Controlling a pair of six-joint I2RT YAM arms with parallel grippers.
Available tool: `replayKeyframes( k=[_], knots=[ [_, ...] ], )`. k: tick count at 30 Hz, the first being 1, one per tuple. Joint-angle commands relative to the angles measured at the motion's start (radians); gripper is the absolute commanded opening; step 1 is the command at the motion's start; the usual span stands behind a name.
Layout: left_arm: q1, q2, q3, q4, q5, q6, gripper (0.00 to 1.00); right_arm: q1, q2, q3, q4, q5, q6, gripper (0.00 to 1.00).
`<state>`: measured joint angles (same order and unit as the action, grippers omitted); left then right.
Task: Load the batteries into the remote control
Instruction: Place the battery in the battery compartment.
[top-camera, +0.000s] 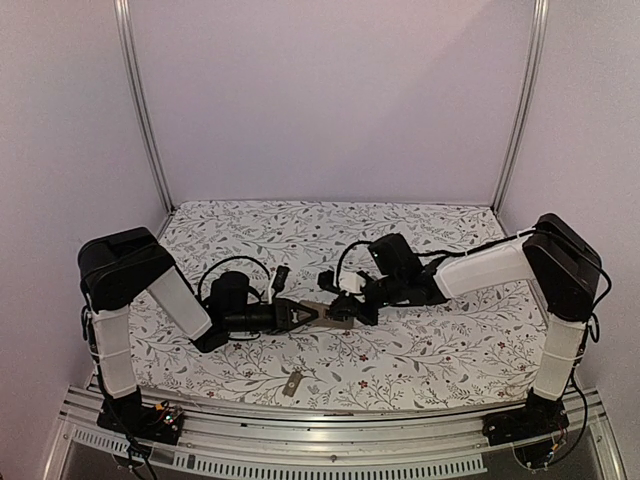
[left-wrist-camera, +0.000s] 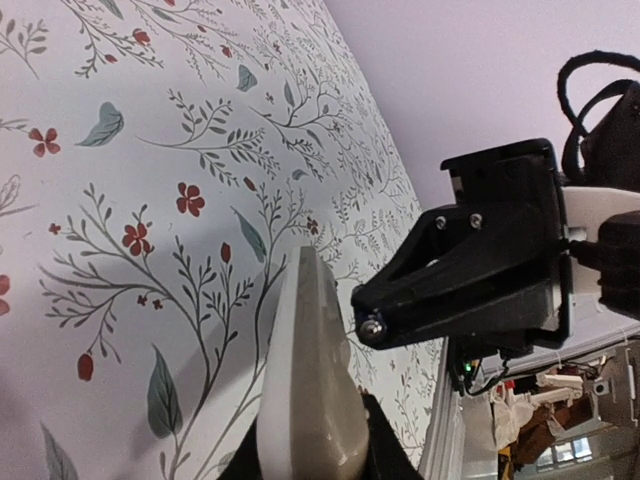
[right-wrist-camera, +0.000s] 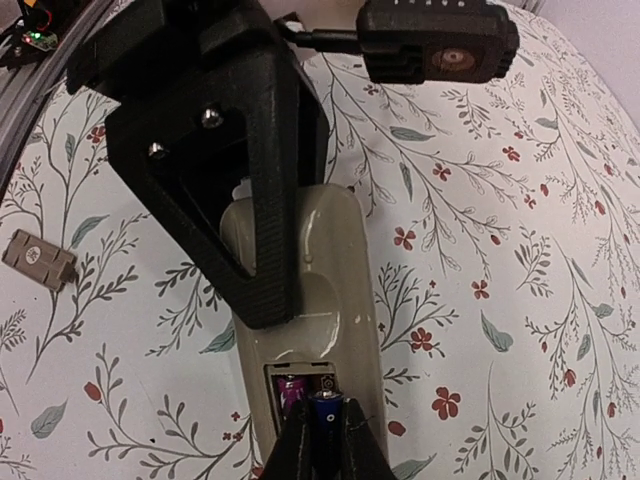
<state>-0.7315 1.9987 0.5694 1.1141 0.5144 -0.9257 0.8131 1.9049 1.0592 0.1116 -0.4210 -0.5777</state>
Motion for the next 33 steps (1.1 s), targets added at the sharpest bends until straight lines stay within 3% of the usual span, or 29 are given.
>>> replayKeyframes(
  k=[1, 15, 24, 33],
  knots=[
    [0.0, 0.031, -0.017, -0.063, 0.03, 0.008, 0.0, -0.002, -0.078, 0.016, 0.093, -0.074, 0.037, 0.0],
    [0.0, 0.035, -0.01, -0.075, 0.027, 0.001, 0.0, -0.002, -0.039, -0.099, 0.342, -0.235, 0.013, 0.0],
    [0.0, 0.028, 0.062, -0.245, 0.029, 0.02, 0.0, -0.037, 0.012, -0.111, 0.383, -0.304, 0.001, 0.0],
    [0.001, 0.043, 0.098, -0.292, 0.046, 0.027, 0.0, -0.076, 0.063, -0.171, 0.499, -0.332, 0.031, 0.0]
  ],
)
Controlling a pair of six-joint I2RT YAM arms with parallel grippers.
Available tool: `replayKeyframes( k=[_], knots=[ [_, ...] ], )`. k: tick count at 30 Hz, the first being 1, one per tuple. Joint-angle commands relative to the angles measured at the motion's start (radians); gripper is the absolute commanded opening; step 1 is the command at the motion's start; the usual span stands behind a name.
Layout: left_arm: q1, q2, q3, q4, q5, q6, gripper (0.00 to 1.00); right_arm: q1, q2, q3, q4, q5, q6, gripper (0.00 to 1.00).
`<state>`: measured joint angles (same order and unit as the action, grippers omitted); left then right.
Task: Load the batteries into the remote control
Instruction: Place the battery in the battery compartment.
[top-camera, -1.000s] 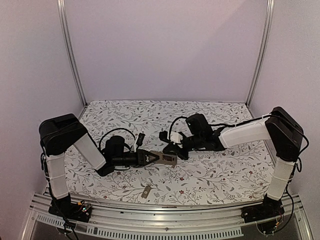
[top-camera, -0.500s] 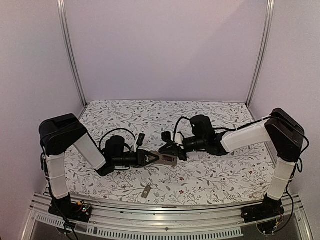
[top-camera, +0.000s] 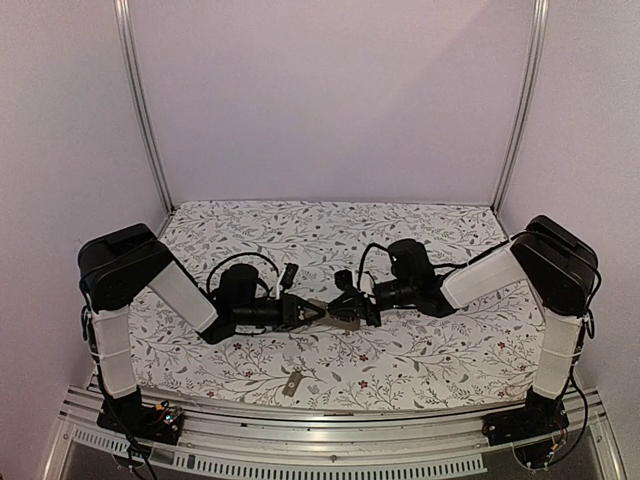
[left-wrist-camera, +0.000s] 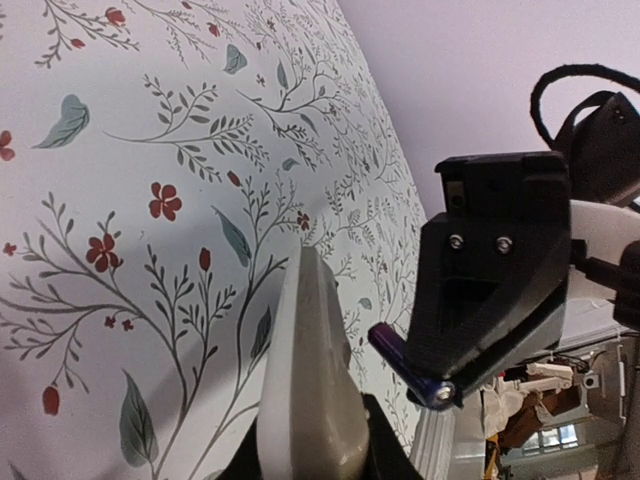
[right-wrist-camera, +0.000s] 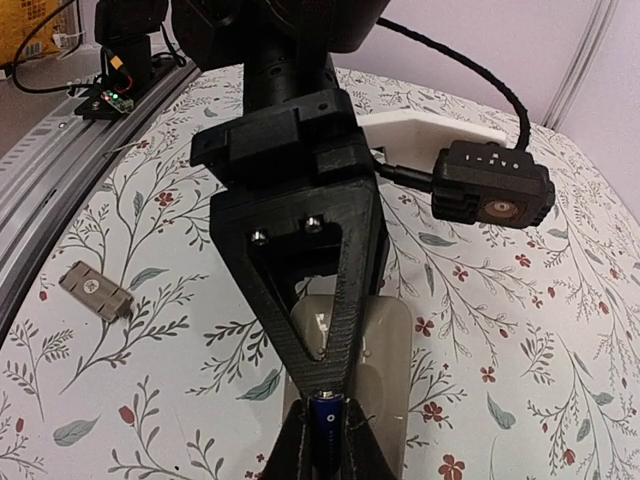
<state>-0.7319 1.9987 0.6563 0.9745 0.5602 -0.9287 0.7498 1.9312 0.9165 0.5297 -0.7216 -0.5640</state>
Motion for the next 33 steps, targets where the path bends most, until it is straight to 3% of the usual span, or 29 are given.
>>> replayKeyframes(
  k=[1, 25, 33],
  knots=[
    [0.002, 0.048, 0.015, -0.154, 0.004, 0.03, 0.0, -0.015, 0.043, -0.032, 0.101, -0.037, 0.017, 0.0],
    [0.012, 0.083, 0.048, -0.175, 0.037, 0.031, 0.0, -0.084, 0.153, -0.104, 0.309, -0.068, 0.095, 0.0],
    [0.017, 0.085, 0.049, -0.181, 0.041, 0.028, 0.0, -0.084, 0.138, -0.134, 0.313, -0.021, 0.104, 0.11]
  ],
)
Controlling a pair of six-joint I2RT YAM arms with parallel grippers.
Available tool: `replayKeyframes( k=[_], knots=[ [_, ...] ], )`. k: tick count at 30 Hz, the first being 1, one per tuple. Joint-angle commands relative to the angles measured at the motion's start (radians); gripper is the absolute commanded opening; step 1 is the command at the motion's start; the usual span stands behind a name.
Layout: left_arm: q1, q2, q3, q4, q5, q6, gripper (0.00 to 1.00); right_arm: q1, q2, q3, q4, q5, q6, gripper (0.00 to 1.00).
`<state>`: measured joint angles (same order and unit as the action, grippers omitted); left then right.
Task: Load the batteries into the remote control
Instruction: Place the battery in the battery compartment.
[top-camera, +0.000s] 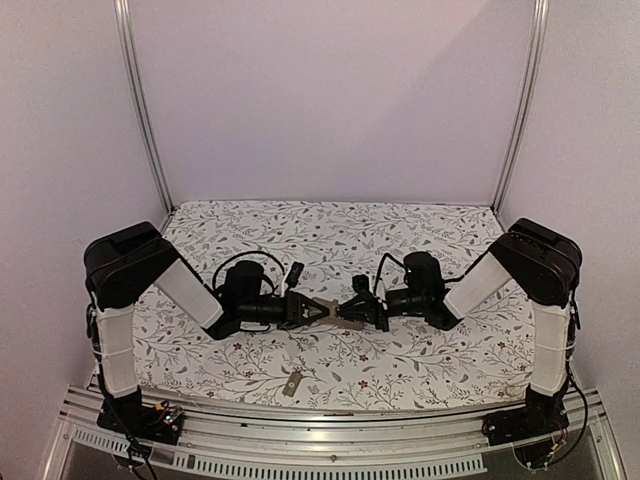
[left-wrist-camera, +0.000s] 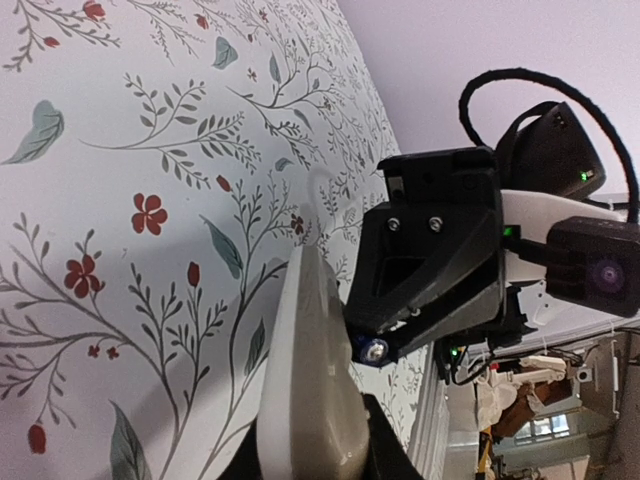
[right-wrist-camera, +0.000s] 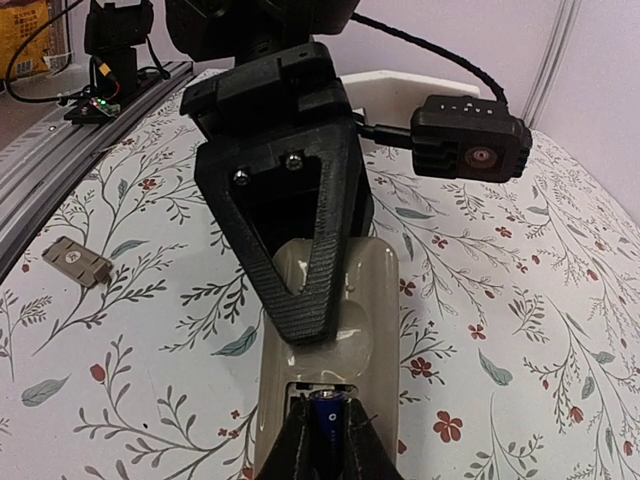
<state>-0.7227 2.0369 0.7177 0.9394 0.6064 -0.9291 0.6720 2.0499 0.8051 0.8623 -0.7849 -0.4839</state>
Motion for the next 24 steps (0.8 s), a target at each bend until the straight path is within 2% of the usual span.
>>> replayKeyframes(
  k=[1, 10, 24],
  knots=[
    [0.007, 0.048, -0.011, -0.146, -0.004, 0.029, 0.0, -0.007, 0.019, -0.022, -0.02, 0.044, 0.027, 0.13],
    [0.008, 0.051, -0.011, -0.142, -0.001, 0.028, 0.0, -0.006, 0.015, -0.018, -0.022, 0.05, 0.033, 0.18],
    [0.007, 0.049, -0.017, -0.13, -0.002, 0.027, 0.0, 0.008, -0.104, -0.037, -0.033, 0.092, 0.067, 0.18]
  ],
)
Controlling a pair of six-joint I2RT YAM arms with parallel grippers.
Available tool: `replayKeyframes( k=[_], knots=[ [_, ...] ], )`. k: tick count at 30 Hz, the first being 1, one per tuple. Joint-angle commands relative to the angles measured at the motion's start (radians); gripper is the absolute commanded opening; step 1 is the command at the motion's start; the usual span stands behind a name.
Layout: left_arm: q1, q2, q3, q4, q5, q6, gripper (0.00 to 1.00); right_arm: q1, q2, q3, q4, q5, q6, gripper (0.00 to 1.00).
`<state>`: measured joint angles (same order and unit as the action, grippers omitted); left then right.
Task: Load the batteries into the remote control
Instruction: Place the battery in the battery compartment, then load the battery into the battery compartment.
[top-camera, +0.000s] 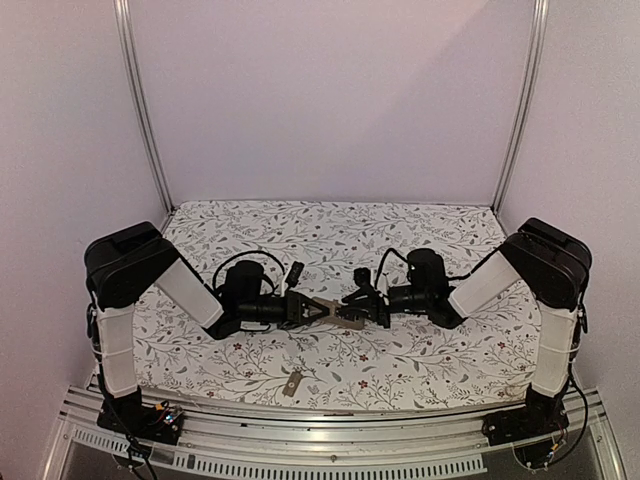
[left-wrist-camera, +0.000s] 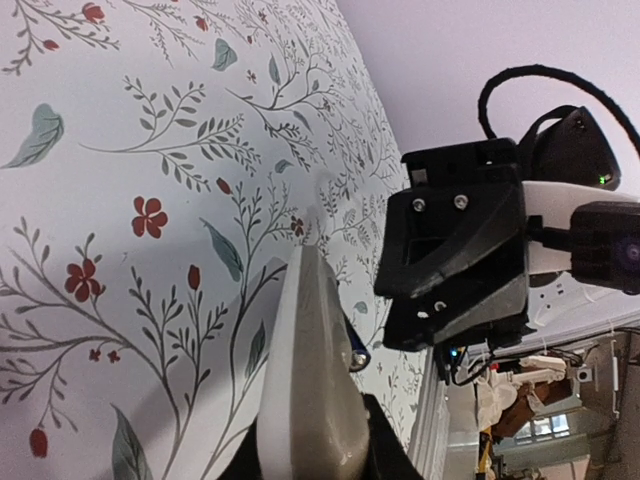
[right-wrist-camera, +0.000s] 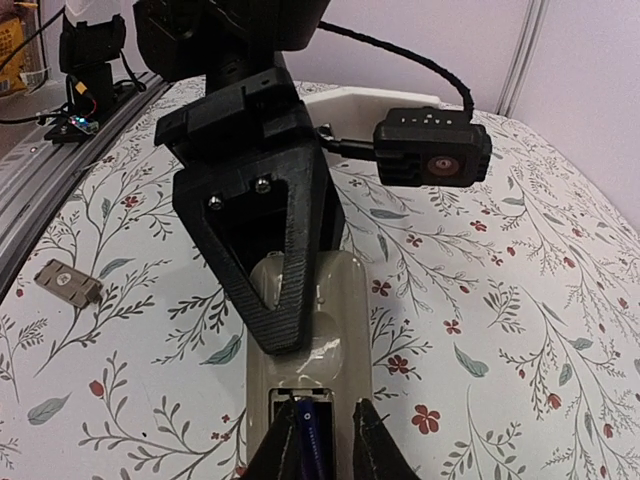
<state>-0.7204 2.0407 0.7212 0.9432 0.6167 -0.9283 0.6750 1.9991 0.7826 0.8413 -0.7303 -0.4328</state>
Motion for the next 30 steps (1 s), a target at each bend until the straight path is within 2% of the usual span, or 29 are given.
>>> replayKeyframes(
  k=[1, 7, 9, 11, 12, 13, 15, 16, 18, 24, 30],
  knots=[
    [0.005, 0.047, -0.021, -0.134, -0.012, 0.028, 0.0, 0.007, -0.052, -0.014, -0.017, 0.039, 0.016, 0.18],
    [0.005, 0.049, -0.021, -0.129, -0.009, 0.026, 0.0, 0.014, -0.063, -0.014, -0.063, 0.046, 0.006, 0.2],
    [0.006, 0.049, -0.021, -0.129, -0.008, 0.025, 0.0, 0.014, -0.087, 0.009, -0.141, 0.032, 0.004, 0.24],
    [0.005, 0.049, -0.02, -0.132, -0.008, 0.023, 0.0, 0.013, -0.126, 0.065, -0.282, 0.026, 0.01, 0.32],
    [0.005, 0.049, -0.02, -0.132, -0.008, 0.023, 0.0, 0.013, -0.143, 0.1, -0.372, 0.024, 0.012, 0.4],
    [0.006, 0.05, -0.02, -0.132, -0.008, 0.023, 0.0, 0.012, -0.15, 0.139, -0.457, 0.023, 0.009, 0.54],
    [0.005, 0.05, -0.018, -0.132, -0.006, 0.024, 0.0, 0.011, -0.151, 0.204, -0.599, 0.025, 0.013, 0.95],
    [0.006, 0.049, -0.018, -0.132, -0.006, 0.024, 0.0, 0.01, -0.144, 0.233, -0.662, 0.026, 0.019, 0.98],
    [0.005, 0.049, -0.019, -0.133, -0.008, 0.027, 0.0, 0.01, -0.119, 0.285, -0.784, 0.027, 0.022, 0.99],
    [0.004, 0.049, -0.016, -0.137, -0.003, 0.038, 0.0, 0.009, -0.081, 0.356, -0.897, 0.041, 0.051, 0.99],
    [0.006, 0.049, -0.019, -0.133, -0.003, 0.04, 0.0, 0.009, -0.062, 0.389, -0.924, 0.023, 0.042, 0.89]
  ],
)
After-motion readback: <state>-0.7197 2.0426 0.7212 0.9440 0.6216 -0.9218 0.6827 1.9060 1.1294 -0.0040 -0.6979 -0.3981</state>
